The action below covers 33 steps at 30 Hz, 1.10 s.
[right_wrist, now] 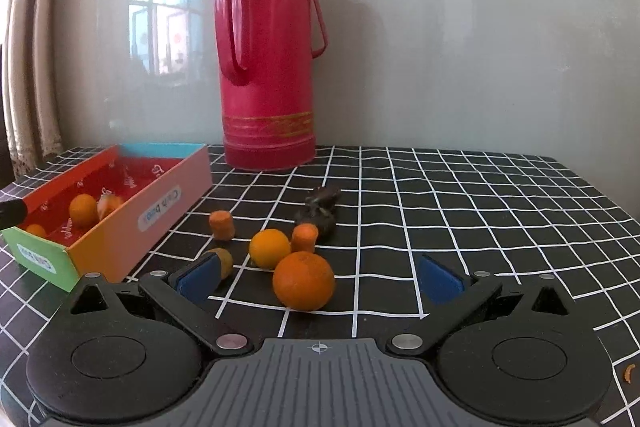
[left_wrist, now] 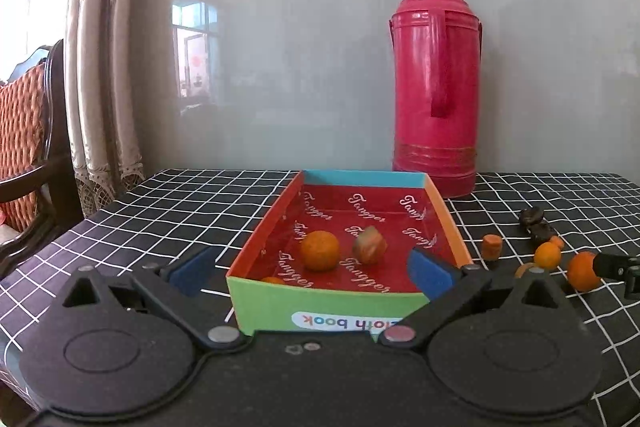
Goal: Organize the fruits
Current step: 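Reach the right gripper to the large orange and close on it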
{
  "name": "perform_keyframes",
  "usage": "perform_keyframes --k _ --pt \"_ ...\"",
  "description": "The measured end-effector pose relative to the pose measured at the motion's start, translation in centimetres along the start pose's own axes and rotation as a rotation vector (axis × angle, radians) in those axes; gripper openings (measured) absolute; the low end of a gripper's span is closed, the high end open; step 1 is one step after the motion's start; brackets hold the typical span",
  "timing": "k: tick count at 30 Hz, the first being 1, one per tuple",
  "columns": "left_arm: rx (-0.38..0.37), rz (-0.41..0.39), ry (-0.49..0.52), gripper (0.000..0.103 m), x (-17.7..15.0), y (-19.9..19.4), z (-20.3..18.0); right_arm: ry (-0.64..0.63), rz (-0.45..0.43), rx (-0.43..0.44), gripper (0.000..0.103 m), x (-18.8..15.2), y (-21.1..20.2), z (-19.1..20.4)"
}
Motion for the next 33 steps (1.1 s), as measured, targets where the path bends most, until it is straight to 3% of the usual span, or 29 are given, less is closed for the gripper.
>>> perform_keyframes --k 5,12,15,20,28,30,31,33 --pt "0.004 0.009 0.0 0.097 -0.3 0.2 0.3 -0.067 0.018 -0.011 0.103 -0.1 0.5 0.7" --pt "0.009 0.024 -0.019 0.097 -0.4 0.6 1.2 -0.063 0.043 -0.003 0.102 -0.2 1.5 0.8" --pt "0.016 0.026 -0.02 0.097 -0.5 0.7 1.6 -0.057 0.063 0.0 0.084 -0.1 2.1 0.8" --pt "0.022 0.03 -0.025 0.097 -0.6 0.8 2.4 -0.055 0.079 0.007 0.083 -0.1 2.7 1.0" --pt "0.033 0.035 -0.023 0.097 -0.8 0.8 3.4 -0.03 0.147 0.013 0.06 -0.4 4.3 1.3" --pt "0.038 0.038 -0.023 0.097 -0.9 0.8 3.7 -0.038 0.16 -0.005 0.053 -0.5 4.6 1.4" --pt "0.04 0.04 -0.025 0.097 -0.9 0.9 3.9 -0.046 0.158 -0.018 0.044 -0.4 4.6 1.4" --pt "0.046 0.041 -0.028 0.097 -0.9 0.9 4.2 -0.02 0.158 0.015 0.04 -0.3 4.5 1.3"
Point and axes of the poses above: each gripper's, at about its wrist camera, not at the fingertips, and y roughly the way its jaws point, z to its left, x to its top, the point moved 3 cm from there along y, roughly the way its jaws point, and after that the axes turned 7 degrees about x, right-handed, at the moved point
